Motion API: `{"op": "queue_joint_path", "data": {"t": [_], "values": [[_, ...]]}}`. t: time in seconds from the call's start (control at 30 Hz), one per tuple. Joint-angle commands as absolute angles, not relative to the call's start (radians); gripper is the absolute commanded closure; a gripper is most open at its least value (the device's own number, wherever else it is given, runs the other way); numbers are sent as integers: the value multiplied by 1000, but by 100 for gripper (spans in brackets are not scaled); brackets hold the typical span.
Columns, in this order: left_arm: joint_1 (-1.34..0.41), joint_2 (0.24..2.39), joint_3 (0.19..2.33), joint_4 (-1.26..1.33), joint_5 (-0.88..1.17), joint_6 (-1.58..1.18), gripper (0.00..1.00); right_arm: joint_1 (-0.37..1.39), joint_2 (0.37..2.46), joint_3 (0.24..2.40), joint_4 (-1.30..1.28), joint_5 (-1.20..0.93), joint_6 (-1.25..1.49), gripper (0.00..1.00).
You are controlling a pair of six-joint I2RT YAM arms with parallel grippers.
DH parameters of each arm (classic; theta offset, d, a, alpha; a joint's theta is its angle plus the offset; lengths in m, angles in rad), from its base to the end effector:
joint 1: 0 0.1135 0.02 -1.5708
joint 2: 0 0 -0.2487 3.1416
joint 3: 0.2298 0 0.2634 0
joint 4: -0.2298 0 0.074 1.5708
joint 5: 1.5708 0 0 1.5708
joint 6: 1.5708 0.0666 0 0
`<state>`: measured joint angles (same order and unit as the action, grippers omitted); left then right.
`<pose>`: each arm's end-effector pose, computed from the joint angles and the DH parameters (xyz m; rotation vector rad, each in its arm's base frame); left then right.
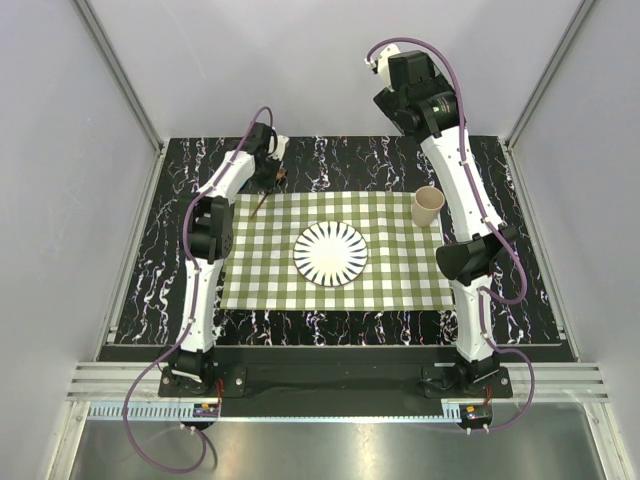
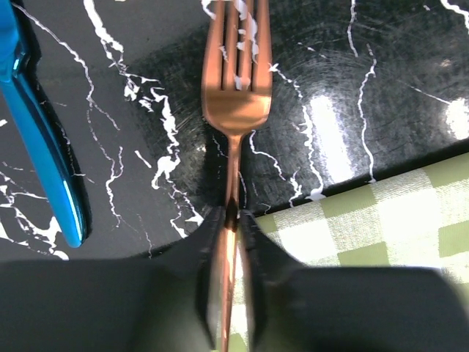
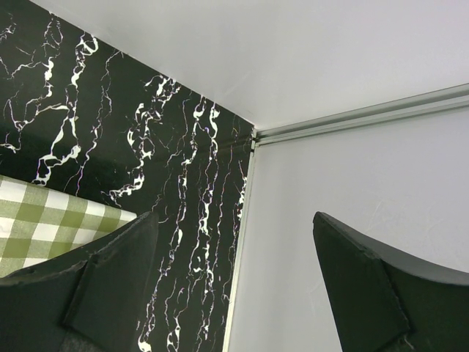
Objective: Set the dinner table for one person
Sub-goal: Pick up the fork from the napkin.
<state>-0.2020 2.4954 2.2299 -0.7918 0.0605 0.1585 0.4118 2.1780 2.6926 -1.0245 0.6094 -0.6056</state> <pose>0.5388 -0.1145 0.1315 0.4917 2.5817 -0.0945 0.4440 0.1523 0.4334 -0.6615 1.9550 -0.7505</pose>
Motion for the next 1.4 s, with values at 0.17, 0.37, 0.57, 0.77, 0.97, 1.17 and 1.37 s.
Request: {"op": "queue_joint_path", "data": {"t": [0.17, 0.37, 0.57, 0.77, 0.97, 1.17, 1.37], "values": [[-202, 2476, 2258, -773, 26, 153, 100, 428, 2151, 2737, -1029, 617, -600, 7], [-202, 2468, 2272, -770, 3, 152, 100, 430, 2152, 2735, -1034, 617, -600, 7], [-202, 2395, 2267, -782, -64, 152, 100, 431, 2145, 2706, -1034, 604, -606, 7], [-202, 2269, 2172, -842, -71, 121, 100, 428, 2086, 2558, -1039, 551, -607, 8], [-201, 2168, 2060, -946, 38, 51, 100, 426, 2025, 2404, -1034, 469, -595, 9], [-201, 2077, 1910, -946, 41, -40, 100, 417, 1996, 2287, -1023, 394, -595, 11], [-201, 2034, 1737, -887, 3, -90, 100, 416, 1988, 2264, -997, 367, -606, 11]]}}
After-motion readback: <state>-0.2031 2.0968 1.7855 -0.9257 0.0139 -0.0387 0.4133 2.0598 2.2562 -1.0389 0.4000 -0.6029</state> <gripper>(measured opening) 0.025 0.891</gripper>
